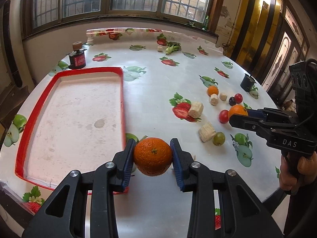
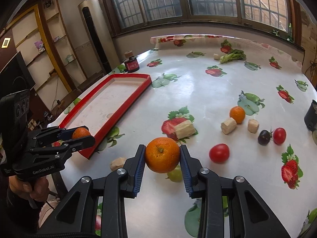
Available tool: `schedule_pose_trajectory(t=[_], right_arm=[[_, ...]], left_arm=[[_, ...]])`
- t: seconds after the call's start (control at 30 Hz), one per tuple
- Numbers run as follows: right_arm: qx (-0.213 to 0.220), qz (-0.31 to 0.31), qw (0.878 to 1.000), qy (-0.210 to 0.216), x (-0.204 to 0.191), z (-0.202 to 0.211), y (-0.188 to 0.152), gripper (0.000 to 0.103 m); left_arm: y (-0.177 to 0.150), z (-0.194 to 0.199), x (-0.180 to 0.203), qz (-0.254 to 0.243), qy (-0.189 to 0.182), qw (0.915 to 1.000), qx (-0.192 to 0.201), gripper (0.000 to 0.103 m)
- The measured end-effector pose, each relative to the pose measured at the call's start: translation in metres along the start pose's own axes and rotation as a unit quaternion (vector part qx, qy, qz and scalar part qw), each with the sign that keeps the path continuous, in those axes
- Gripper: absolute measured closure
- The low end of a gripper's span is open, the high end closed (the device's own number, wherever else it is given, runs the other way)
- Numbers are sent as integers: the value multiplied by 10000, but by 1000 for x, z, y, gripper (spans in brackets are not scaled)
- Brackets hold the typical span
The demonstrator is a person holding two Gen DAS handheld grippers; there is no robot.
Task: Organize fruits
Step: 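Carry the held oranges with both grippers over the red-rimmed tray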
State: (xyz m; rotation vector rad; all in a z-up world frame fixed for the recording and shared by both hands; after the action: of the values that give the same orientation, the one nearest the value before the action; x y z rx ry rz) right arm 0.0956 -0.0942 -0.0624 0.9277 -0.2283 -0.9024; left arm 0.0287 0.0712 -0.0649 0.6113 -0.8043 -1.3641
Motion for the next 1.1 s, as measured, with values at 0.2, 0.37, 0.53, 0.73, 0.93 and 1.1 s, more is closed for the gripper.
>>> schedule_pose_trajectory(t=[0.2, 0.37, 0.53, 0.73, 0.93, 1.1], right_arm=[[-31, 116, 9996, 266, -28, -14, 7, 68], [-94, 195, 9986, 482, -47, -28, 10, 68], [-126, 314, 9970, 695, -71, -38, 13, 68], [-178, 440, 9940, 990, -103, -58, 22, 68], [-433, 668, 9884, 1292, -143, -90, 19, 69], [-710, 922, 9837, 1371, -168, -119, 10, 69]], left_arm=[[3, 6, -29, 193, 239, 9995, 66, 70], [6, 11, -54, 344, 444, 9984, 116, 70], [8, 15, -81, 522, 668, 9963, 166, 70], [5, 17, -114, 741, 941, 9927, 131, 70], [-1, 12, -142, 879, 1187, 9890, 23, 70], [-11, 5, -158, 928, 1312, 9869, -160, 69]])
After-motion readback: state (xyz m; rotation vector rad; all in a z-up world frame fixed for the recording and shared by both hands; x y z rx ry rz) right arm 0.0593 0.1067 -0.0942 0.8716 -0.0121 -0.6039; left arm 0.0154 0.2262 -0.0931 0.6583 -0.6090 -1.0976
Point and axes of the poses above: each gripper's, at about its wrist camera, not at the fingertips, and z roughly against the way its jaws point, x to its right, y to its top, the point moved 5 cm from there along -z, roughly the way its jaws point, and after that the axes turned 9 degrees about x, right-handed, at the moved point
